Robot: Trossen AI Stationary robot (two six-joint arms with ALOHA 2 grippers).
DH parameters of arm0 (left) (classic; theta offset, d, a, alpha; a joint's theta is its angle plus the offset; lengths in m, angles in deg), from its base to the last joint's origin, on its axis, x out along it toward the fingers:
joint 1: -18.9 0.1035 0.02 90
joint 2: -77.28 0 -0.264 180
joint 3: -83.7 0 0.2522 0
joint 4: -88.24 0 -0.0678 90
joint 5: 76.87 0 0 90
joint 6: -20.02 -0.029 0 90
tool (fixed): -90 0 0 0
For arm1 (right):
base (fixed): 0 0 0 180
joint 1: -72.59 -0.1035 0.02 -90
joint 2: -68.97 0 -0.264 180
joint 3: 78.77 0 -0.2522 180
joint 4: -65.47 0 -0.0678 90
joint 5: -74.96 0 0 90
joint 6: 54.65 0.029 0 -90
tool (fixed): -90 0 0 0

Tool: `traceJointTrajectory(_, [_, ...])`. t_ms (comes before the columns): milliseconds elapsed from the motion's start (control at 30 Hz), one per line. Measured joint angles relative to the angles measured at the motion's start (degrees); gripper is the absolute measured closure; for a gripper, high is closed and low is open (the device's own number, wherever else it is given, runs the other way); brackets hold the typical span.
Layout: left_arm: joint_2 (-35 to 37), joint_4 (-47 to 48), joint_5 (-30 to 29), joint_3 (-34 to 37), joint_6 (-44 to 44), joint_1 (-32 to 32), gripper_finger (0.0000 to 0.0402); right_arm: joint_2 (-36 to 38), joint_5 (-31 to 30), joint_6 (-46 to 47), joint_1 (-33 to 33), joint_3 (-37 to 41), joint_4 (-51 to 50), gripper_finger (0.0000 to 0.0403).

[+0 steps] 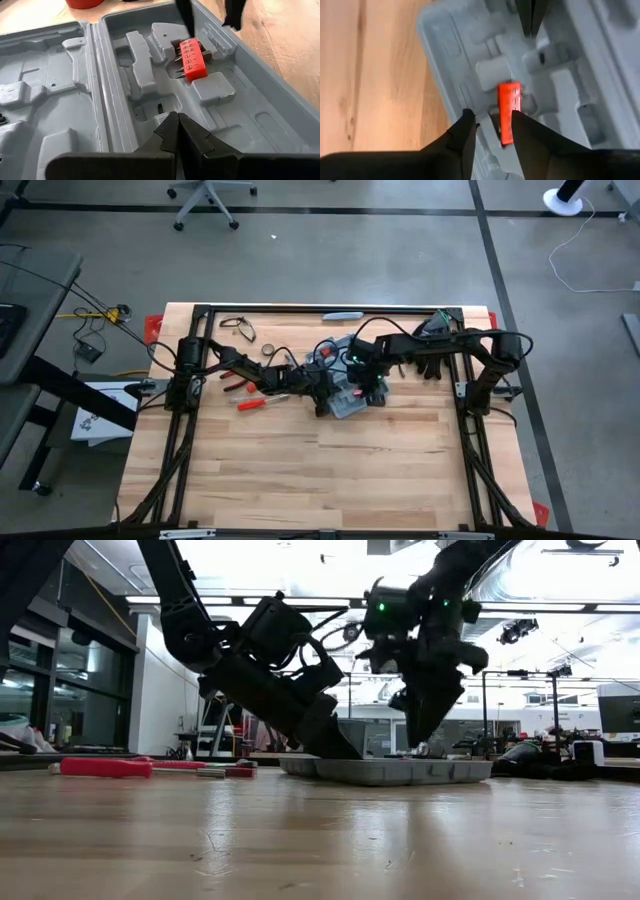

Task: Prefit tool cases

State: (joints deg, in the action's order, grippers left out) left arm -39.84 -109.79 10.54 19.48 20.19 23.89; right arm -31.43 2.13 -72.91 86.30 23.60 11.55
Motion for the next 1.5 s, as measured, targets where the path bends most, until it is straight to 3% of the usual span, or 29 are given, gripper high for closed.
traceJointTrajectory(1233, [0.0, -0.1, 0.6, 0.0, -0.4, -0.1, 0.0384, -8.0, 6.4, -3.4, 1.8, -0.1, 2.1, 0.0272])
traceJointTrajectory(1500, [0.0, 0.0, 0.5, 0.0, -0.4, 0.0, 0.0384, -7.9, -0.4, 1.8, -0.2, -0.1, 4.5, 0.0276])
